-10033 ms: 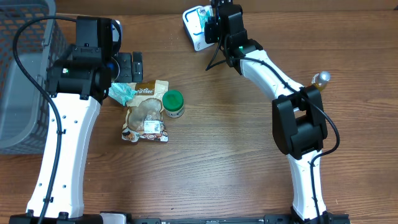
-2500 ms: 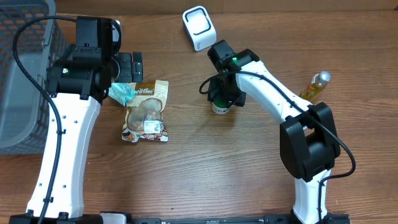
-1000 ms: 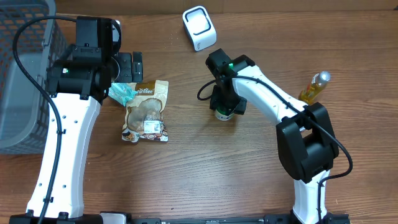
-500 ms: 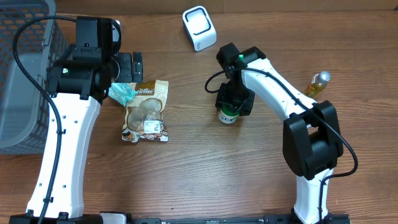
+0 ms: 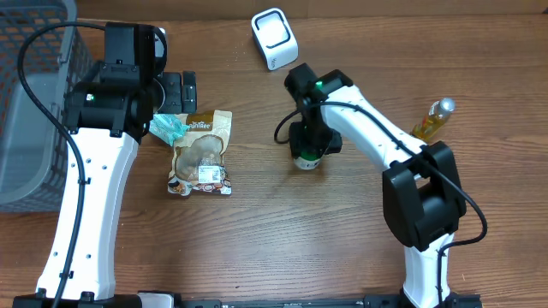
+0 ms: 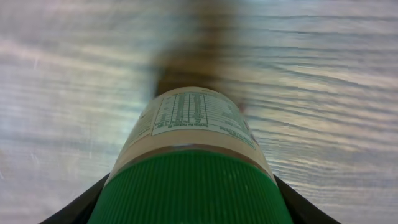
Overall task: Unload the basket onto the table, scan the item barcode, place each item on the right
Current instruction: 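Lower the right gripper and grasp the green-lid jar from above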
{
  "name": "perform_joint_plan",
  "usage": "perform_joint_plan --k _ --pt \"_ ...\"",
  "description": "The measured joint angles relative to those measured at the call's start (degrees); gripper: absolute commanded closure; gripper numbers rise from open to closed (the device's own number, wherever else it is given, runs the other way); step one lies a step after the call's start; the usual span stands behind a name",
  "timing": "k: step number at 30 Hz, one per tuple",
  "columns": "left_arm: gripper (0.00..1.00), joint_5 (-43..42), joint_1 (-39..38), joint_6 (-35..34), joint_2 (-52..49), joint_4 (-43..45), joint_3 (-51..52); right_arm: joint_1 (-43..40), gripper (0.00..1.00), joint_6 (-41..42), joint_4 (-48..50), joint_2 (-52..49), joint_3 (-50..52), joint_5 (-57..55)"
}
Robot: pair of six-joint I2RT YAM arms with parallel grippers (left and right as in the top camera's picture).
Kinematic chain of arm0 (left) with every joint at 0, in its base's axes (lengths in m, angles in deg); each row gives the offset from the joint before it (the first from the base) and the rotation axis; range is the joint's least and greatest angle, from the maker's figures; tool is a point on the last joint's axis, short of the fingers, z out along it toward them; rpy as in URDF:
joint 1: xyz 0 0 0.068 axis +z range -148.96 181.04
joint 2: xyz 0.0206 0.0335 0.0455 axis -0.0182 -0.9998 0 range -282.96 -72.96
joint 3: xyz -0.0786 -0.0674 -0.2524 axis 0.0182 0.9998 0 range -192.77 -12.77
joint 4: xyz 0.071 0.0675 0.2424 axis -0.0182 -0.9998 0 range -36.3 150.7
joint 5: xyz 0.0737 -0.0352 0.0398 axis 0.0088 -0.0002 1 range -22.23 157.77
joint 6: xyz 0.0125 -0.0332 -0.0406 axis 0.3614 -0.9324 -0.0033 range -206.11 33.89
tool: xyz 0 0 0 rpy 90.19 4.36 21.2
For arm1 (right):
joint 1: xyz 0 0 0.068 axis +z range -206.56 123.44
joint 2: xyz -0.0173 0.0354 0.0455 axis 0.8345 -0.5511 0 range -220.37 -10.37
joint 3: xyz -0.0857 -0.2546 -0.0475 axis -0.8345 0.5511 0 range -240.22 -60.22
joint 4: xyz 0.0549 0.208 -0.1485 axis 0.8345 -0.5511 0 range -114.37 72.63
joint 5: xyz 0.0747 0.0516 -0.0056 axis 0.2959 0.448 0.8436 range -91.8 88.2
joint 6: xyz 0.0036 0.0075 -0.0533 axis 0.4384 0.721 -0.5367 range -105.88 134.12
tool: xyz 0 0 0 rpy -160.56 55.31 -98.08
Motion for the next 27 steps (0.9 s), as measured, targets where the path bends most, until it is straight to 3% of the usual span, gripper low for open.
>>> perform_joint_plan --k 3,6,13,22,27 --pt "0.00 0.00 0.00 0.00 0.00 0.00 0.00 0.76 0.27 -3.98 0.37 0.00 0.00 0.02" --pt "0.00 0.00 0.00 0.00 0.00 -0.02 0.00 0.81 0.01 -5.86 0.83 0.00 0.00 -0.35" --pt "0.00 0.00 0.00 0.02 0.00 0.00 0.00 0.74 0.00 -6.95 1.05 0.00 -0.09 -1.57" --pt "0.00 0.00 0.00 0.00 0.00 -0.02 0.00 0.81 0.00 15.30 1.03 0.00 -0.09 -1.70" --pt "0.00 0.00 0.00 0.00 0.00 0.00 0.00 0.87 0.04 20.04 3.37 0.00 -0.09 -1.70"
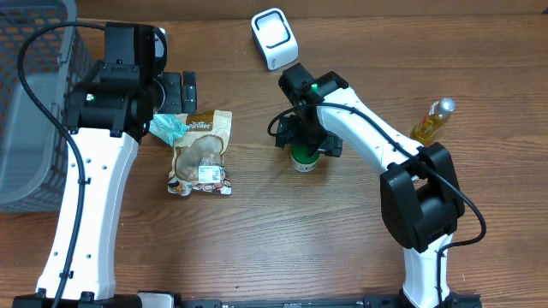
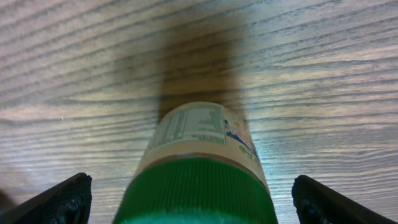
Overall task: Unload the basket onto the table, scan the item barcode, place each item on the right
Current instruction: 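Lower the right gripper and grasp the green-lid jar from above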
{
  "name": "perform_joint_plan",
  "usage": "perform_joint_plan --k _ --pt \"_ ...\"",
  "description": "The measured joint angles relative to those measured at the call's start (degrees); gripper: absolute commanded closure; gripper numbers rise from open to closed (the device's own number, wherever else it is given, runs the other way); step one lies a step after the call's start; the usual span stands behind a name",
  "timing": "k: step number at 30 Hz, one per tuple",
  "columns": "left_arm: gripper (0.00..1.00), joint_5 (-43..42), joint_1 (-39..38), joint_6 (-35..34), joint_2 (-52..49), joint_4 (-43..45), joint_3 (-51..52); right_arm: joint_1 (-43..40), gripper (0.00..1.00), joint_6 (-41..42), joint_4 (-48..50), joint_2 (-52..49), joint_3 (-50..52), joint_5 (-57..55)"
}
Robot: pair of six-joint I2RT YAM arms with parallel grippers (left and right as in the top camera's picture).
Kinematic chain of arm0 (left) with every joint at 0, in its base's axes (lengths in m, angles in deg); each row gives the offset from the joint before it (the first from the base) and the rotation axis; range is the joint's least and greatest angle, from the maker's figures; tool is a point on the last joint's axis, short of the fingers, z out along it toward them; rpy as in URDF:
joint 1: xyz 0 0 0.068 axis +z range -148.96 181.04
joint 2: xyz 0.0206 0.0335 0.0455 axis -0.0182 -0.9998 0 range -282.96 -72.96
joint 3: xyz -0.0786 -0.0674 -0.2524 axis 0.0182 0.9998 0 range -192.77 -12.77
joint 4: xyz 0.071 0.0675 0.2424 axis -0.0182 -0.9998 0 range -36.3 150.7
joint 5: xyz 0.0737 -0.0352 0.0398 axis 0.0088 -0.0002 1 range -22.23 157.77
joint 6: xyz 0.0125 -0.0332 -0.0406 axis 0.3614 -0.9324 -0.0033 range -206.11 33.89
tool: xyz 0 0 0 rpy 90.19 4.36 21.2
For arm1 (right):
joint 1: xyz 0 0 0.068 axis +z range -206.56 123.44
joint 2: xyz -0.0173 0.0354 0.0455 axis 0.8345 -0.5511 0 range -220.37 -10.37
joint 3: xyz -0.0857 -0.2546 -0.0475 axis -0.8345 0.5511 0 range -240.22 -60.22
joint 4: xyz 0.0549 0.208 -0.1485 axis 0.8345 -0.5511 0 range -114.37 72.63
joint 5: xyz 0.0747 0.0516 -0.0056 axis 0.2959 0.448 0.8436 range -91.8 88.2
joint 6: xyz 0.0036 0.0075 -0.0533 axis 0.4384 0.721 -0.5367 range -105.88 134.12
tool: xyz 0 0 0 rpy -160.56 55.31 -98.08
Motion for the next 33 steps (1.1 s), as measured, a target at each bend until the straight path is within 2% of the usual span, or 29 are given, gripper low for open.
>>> perform_joint_plan --k 4,7,10,13,15,16,18,21,26,31,33 --pt "0.00 0.00 0.00 0.02 0.00 0.00 0.00 0.04 0.11 1.57 0.15 0.00 0.00 -0.02" --pt "0.00 0.00 0.00 0.02 0.00 0.00 0.00 0.04 0.24 2.19 0.24 0.00 0.13 0.00" --pt "0.00 0.00 0.00 0.02 0.00 0.00 0.00 0.04 0.25 2.62 0.22 0.00 0.79 -0.09" --pt "0.00 0.00 0.00 0.02 0.00 -0.02 0.00 0.04 0.33 2.62 0.02 0.00 1.25 -0.26" --pt "0.01 0.00 0.00 0.02 0.00 -0.02 0.00 0.04 0.31 2.78 0.07 0.00 1.25 -0.31" --pt "0.01 0.00 0.00 0.02 0.00 -0.02 0.00 0.04 0.19 2.80 0.07 0.00 1.25 -0.35" --pt "0.00 0.00 0.00 0.02 0.00 -0.02 0.00 0.04 0.07 3.17 0.15 0.00 1.27 -0.42" --pt "0.00 0.00 0.00 0.02 0.00 -0.02 0.00 0.04 0.04 2.64 0.31 0.00 1.31 -0.44" --pt "0.01 0.00 0.00 0.02 0.00 0.00 0.00 0.28 0.04 2.51 2.58 0.00 2.40 -0.42" --pt "0.01 0.00 0.00 0.00 0.00 -0.02 0.00 0.76 0.17 2.38 4.07 0.00 4.52 -0.39" --pt "0.01 0.00 0.00 0.02 0.00 0.00 0.00 0.79 0.28 2.21 4.02 0.00 4.63 -0.39"
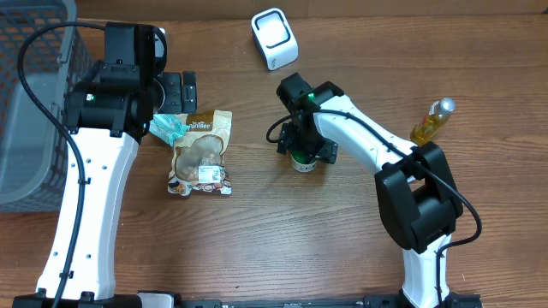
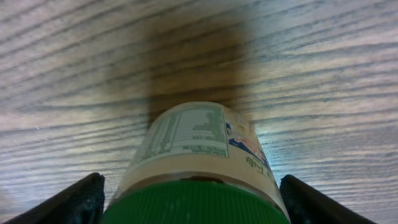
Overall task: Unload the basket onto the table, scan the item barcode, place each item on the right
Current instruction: 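Lower the right gripper and grasp the green-lid jar from above, then lift the jar and tilt it sideways with the right gripper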
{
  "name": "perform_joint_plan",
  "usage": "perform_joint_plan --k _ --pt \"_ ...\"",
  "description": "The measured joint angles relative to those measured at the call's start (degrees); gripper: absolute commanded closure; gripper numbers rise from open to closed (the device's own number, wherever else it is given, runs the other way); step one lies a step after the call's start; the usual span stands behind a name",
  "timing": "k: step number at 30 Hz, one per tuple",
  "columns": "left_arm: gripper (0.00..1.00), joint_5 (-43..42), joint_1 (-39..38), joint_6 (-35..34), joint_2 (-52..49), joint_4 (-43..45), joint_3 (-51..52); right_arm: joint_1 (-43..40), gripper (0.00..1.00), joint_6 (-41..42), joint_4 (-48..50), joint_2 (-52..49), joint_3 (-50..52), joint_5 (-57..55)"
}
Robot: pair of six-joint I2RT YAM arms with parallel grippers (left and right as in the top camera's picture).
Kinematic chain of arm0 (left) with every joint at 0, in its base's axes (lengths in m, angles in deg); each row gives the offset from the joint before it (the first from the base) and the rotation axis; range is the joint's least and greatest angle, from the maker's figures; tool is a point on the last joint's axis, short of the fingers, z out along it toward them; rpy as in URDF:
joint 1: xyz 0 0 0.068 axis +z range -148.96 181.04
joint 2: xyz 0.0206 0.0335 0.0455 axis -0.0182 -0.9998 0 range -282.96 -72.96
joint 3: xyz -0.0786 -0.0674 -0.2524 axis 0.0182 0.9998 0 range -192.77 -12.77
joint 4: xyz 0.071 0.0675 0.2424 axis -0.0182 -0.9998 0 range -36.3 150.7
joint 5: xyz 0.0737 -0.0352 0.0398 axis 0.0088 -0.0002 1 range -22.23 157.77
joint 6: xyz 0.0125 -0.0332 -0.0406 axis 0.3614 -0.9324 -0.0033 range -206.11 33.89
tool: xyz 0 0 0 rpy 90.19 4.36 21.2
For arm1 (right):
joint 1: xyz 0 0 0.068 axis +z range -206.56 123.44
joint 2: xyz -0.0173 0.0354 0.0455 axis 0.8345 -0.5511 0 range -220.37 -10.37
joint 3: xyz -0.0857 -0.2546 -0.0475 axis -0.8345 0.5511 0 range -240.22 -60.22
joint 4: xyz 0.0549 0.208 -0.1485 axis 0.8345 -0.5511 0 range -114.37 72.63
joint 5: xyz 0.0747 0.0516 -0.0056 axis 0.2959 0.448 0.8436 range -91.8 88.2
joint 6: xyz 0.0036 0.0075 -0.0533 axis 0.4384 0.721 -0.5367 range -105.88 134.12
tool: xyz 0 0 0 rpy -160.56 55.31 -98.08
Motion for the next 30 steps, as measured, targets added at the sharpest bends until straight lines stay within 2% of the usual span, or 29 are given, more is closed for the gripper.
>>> perform_joint_plan --k 3,10,14,23,30 --pt "0.01 0.00 0.00 0.00 0.00 -0.02 0.00 0.00 0.38 0.28 -0.52 0.00 0.00 -0.11" --pt "0.01 0.00 0.00 0.00 0.00 -0.02 0.00 -0.02 0.41 0.28 -2.75 0.00 -0.07 0.33" --pt "0.00 0.00 0.00 0.00 0.00 -0.02 0.00 -0.24 0.45 0.31 -7.63 0.00 -0.85 3.28" --pt "0.00 0.00 0.00 0.00 0.00 -0.02 0.00 -4.74 0.48 0.31 -22.47 -0.20 -11.67 18.67" --pt "0.01 0.00 0.00 0.00 0.00 0.00 0.00 -8.72 0.48 0.33 -30.47 -0.20 -13.42 31.45"
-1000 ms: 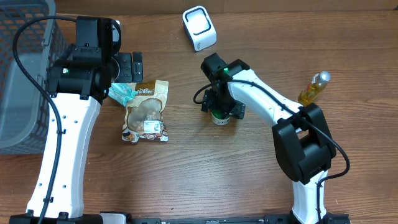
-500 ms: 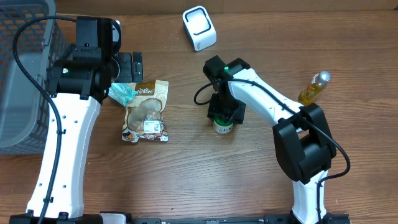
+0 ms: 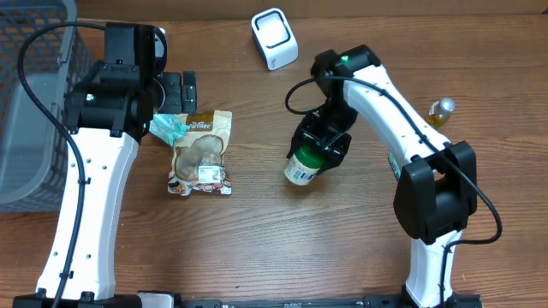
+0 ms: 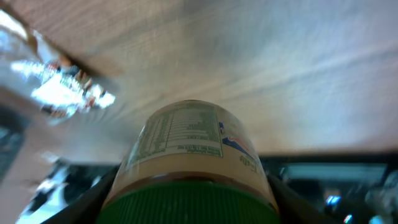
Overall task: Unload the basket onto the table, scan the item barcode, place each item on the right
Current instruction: 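Lift the jar and tilt it sideways with the right gripper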
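Observation:
My right gripper [image 3: 313, 154] is shut on the green cap of a jar with a pale label [image 3: 300, 169], holding it tilted and lifted off the wooden table, its base pointing down-left. In the right wrist view the jar [image 4: 189, 155] fills the middle, its nutrition panel facing the camera. The white barcode scanner [image 3: 274, 38] stands at the back centre, well behind the jar. My left gripper [image 3: 180, 90] sits at the back left by a snack pouch; whether it is open is not clear.
A brown snack pouch [image 3: 202, 154] with a teal packet [image 3: 168, 127] lies left of centre. A grey mesh basket [image 3: 30, 103] stands at the far left edge. A yellow bottle [image 3: 437, 113] lies at the right, behind the right arm.
The right gripper has shut on the jar's green cap and now holds it lifted and tilted, a little nearer the front of the table. The left arm has not moved.
At first the right gripper was close over the upright jar on the table. Then its fingers stood wide open either side of the cap, and later closer in. Now it grips the cap and the jar hangs tilted off the table.

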{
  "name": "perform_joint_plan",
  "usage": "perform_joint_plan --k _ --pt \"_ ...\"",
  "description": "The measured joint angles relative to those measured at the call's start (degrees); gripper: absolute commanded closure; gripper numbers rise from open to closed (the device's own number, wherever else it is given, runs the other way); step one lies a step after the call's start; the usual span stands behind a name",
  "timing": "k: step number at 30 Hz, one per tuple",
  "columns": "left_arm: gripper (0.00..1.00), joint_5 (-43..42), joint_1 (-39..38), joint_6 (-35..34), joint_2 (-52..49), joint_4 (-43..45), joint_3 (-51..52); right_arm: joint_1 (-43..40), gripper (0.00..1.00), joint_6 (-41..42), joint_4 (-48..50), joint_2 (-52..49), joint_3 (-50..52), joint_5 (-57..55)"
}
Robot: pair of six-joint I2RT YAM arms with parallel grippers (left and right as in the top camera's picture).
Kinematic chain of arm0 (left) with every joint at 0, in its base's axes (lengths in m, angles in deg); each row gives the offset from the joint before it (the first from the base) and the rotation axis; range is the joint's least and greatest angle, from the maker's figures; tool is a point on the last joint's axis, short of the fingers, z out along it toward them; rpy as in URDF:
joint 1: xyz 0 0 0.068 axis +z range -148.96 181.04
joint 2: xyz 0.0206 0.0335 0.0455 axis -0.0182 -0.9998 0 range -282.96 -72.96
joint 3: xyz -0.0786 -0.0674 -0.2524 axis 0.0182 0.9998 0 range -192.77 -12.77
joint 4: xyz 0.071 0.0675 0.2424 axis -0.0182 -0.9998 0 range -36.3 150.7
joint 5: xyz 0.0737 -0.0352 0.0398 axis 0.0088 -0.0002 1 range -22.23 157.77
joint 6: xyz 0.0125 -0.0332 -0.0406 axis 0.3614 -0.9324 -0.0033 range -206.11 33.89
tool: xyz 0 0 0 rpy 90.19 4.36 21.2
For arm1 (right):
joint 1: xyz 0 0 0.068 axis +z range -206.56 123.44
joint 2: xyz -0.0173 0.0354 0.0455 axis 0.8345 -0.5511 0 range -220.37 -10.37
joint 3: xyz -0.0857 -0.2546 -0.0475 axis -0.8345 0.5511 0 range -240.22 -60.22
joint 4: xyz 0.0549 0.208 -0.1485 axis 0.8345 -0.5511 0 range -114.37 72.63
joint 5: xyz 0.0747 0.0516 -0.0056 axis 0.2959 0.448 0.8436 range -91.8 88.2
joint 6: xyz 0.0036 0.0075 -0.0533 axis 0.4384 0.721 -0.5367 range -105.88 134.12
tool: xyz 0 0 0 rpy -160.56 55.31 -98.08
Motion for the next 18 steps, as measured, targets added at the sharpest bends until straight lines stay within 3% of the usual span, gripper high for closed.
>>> perform_joint_plan --k 18 --pt "0.01 0.00 0.00 0.00 0.00 0.00 0.00 -3.80 0.48 0.02 -2.73 0.00 0.00 12.15"
